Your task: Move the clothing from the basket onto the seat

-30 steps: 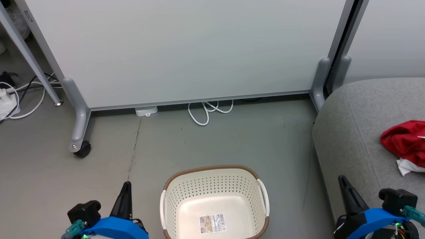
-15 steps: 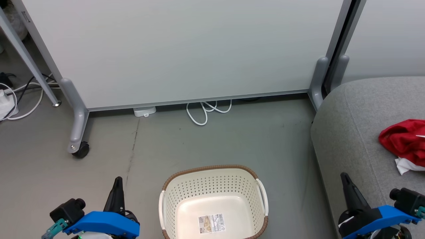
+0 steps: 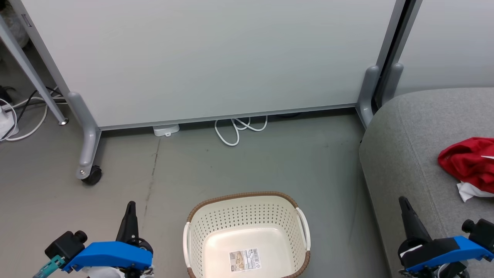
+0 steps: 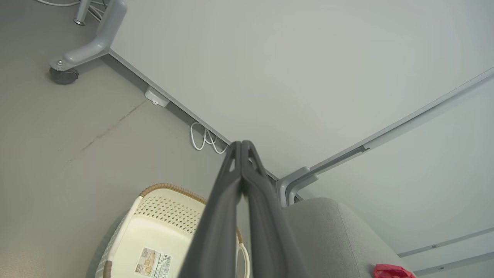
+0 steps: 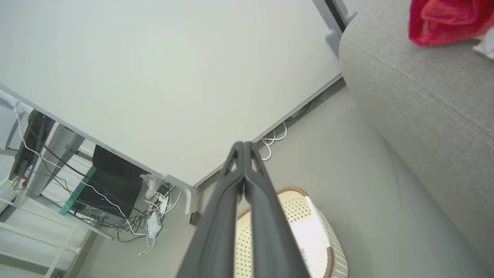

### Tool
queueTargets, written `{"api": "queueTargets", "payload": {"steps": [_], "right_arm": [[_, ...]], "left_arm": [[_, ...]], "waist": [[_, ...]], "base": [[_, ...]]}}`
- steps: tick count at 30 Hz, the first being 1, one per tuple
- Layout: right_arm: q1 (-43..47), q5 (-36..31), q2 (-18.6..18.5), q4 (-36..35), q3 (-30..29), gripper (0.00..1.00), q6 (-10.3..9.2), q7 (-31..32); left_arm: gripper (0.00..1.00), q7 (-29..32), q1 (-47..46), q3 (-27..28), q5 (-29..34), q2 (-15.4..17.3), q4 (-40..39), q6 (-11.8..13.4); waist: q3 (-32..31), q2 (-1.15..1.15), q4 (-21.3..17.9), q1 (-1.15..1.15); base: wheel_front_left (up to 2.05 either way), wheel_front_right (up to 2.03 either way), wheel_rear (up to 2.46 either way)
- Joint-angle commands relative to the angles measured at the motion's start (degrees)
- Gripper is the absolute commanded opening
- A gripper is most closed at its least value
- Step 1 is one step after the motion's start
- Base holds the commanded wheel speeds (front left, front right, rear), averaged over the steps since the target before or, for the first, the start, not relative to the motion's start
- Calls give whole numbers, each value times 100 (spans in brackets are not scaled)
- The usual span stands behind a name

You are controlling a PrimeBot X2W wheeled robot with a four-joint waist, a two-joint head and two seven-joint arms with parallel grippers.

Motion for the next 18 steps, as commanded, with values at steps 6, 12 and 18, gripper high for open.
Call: {"api": "queueTargets", "payload": {"steps": [6, 12, 18], "right_arm": [[-194, 639, 4, -80, -37, 0, 1, 84], [-215, 1058, 10, -78, -51, 0, 2, 133], [-241, 1454, 15, -76, -64, 0, 2, 180]], "left_arm": [[0, 160, -121, 150, -540, 0, -213, -5], [0, 270, -120, 230, -899, -11, -299, -6], [0, 374, -117, 307, -1237, -23, -382, -6]], "waist": [[1, 0, -21, 0], [2, 0, -39, 0], [3, 0, -57, 0]], "base": [[0, 0, 0], [0, 0, 0], [0, 0, 0]]}}
